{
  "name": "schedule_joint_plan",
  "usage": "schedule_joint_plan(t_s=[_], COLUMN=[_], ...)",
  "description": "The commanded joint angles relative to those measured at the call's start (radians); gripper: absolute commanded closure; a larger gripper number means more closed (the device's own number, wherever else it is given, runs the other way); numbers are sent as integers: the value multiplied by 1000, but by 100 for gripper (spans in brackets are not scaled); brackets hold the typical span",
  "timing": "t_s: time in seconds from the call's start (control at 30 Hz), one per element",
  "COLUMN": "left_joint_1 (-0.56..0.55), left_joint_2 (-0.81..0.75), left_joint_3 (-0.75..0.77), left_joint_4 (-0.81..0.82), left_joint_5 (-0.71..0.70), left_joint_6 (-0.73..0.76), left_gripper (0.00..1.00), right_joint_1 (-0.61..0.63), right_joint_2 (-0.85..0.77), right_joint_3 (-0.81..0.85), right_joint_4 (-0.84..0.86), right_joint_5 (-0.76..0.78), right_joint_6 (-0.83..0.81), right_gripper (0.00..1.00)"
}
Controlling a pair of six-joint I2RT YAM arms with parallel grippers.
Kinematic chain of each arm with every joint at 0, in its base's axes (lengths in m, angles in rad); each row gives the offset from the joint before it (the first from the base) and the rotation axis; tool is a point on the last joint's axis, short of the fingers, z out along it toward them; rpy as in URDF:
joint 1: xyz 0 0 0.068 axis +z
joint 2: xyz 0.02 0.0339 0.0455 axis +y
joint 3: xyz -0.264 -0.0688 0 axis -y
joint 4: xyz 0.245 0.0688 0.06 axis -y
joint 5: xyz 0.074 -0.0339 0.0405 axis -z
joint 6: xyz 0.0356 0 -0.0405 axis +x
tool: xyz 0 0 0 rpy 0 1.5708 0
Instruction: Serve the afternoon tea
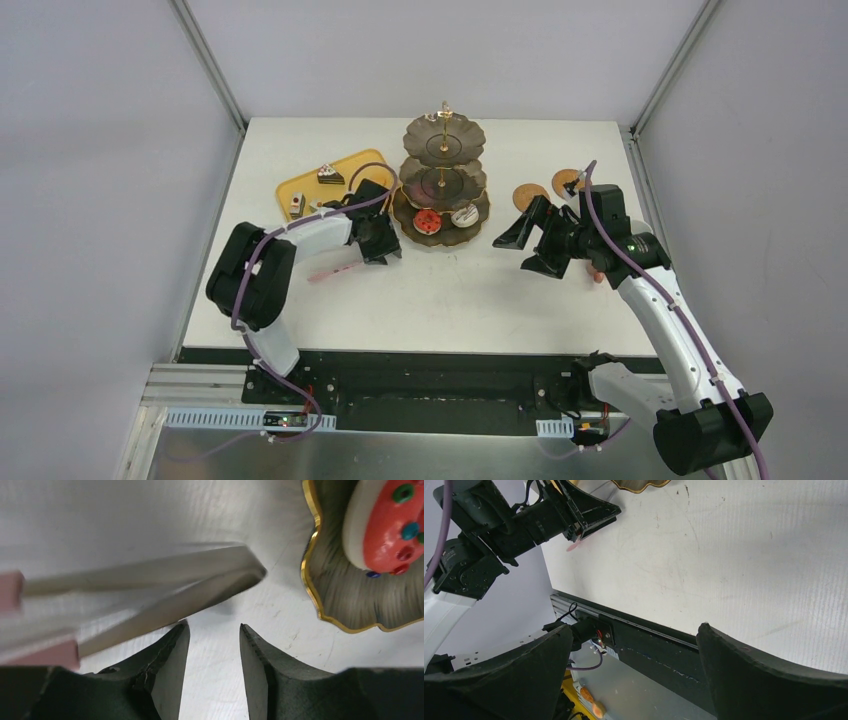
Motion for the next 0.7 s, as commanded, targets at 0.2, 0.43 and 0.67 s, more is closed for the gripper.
schedule_joint_plan(t_s=[0.2, 0.43, 0.67], left_joint_1=[-89, -61, -56], left_joint_2=[24, -101, -205], left_joint_3=[51, 72, 18], left_joint_4=[-122, -264, -273], left_joint_5=[-20, -135, -251], left_joint_6=[170, -157, -751], left_gripper=[56, 29, 29], right_joint_1=[-5, -5, -4], right_joint_2=[-15, -12, -11], right_joint_3=[-8, -2, 0], right_joint_4=[11, 12, 20], right_joint_5=[-10, -3, -8], right_joint_6=[7, 9, 15], right_gripper=[1, 1, 1])
